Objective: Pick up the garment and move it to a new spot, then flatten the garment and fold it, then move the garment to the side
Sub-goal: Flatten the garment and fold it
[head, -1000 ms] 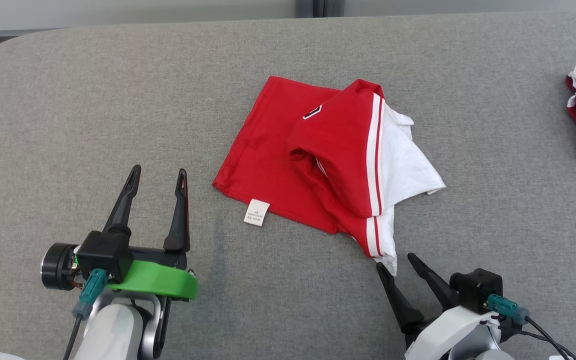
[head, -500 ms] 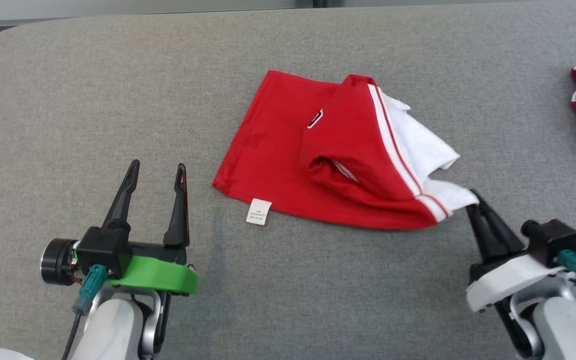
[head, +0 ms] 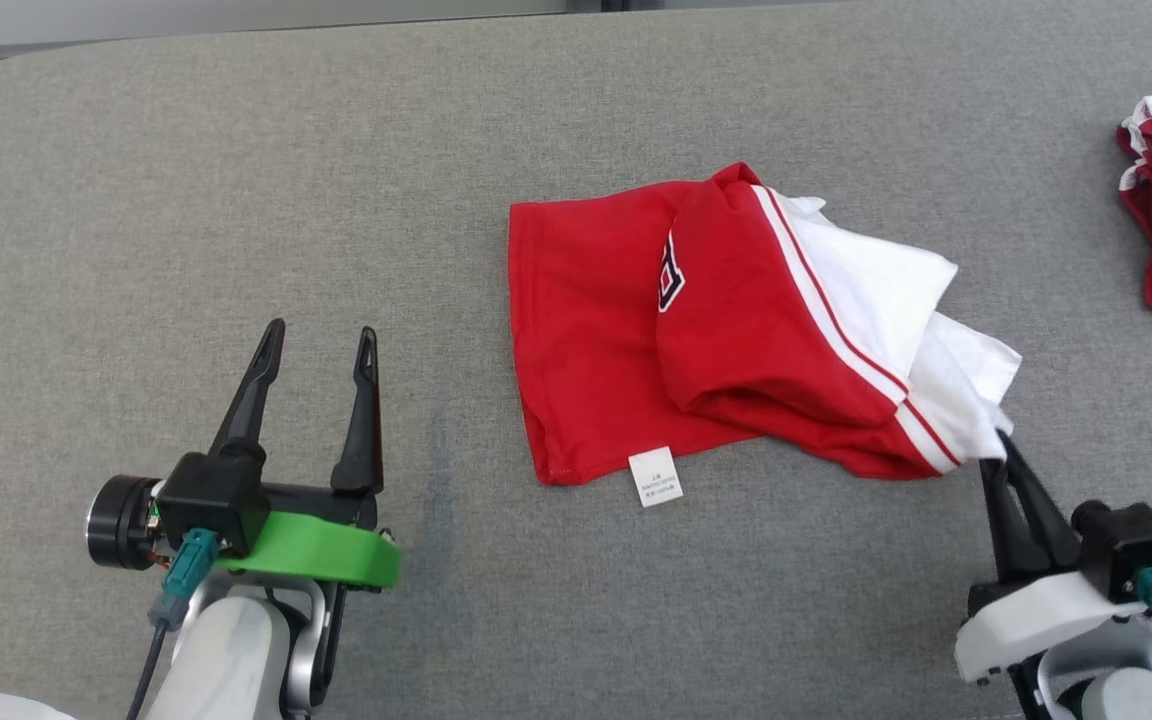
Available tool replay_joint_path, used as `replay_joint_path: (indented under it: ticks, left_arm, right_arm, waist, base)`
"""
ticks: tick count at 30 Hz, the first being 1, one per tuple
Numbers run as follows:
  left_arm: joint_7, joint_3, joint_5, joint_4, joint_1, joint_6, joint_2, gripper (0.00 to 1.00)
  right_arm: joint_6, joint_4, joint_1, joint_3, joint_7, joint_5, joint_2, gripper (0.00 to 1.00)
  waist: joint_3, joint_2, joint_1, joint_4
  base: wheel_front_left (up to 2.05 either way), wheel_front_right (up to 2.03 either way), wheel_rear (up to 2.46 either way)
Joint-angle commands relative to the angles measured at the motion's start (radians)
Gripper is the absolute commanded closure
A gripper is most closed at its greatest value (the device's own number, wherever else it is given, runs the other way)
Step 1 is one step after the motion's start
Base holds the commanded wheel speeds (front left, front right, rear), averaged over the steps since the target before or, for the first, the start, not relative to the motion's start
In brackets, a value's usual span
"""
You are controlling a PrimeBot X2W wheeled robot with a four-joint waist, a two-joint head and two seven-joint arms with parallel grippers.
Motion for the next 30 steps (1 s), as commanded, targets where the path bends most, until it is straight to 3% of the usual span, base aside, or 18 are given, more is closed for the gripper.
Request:
replay_joint_path:
  ticks: [1,4,5,6,7,14,20,30]
  left_arm:
    - [-0.004,0.0,-0.002,0.002,-0.015,-0.003,0.001,0.0]
    - [-0.004,-0.001,-0.001,0.003,-0.014,-0.003,0.004,0.0]
    - [-0.004,0.0,-0.001,0.004,-0.012,-0.003,0.007,0.0]
    - [-0.004,0.002,-0.001,0.004,-0.01,-0.001,0.009,0.0]
    - [-0.005,0.004,0.0,0.005,-0.005,0.002,0.012,0.0]
    - [-0.005,0.017,-0.011,0.003,0.027,0.021,0.022,0.0]
    - [0.003,0.022,-0.017,-0.01,0.055,0.038,0.026,0.0]
    - [0.027,0.012,-0.024,-0.041,0.105,0.055,0.033,0.0]
  right_arm:
    - [0.0,0.032,0.019,0.006,-0.006,0.014,0.007,1.0]
    - [0.0,0.111,0.026,0.034,-0.011,0.047,0.028,1.0]
    - [0.0,0.126,0.019,0.041,-0.025,0.06,0.035,0.84]
    - [0.0,0.132,0.013,0.045,-0.036,0.068,0.038,0.39]
    - [0.0,0.132,0.005,0.051,-0.047,0.075,0.04,0.0]
    - [0.0,0.004,0.0,0.042,-0.094,0.121,0.043,0.0]
    - [0.0,-0.11,-0.023,0.038,-0.062,0.162,0.029,0.0]
    - [0.0,-0.163,-0.037,0.038,0.004,0.175,-0.007,0.0]
  waist:
    - [0.0,-0.0001,0.0,-0.003]
    - [-0.001,-0.0001,0.0,-0.01]
    - [-0.002,-0.0001,0.0,-0.014]
    - [-0.003,-0.0001,0.0,-0.018]
    - [-0.005,-0.0001,0.0,-0.022]
    - [-0.028,-0.0001,0.0,-0.045]
    - [-0.055,-0.0001,0.0,-0.05]
    - [-0.089,-0.0001,0.0,-0.035]
  base:
    - [0.0,0.0,0.0]
    - [0.0,0.0,0.0]
    - [0.0,0.0,0.0]
    - [0.0,0.0,0.0]
    - [0.0,0.0,0.0]
    - [0.0,0.0,0.0]
    - [0.0,0.0,0.0]
    - [0.0,0.0,0.0]
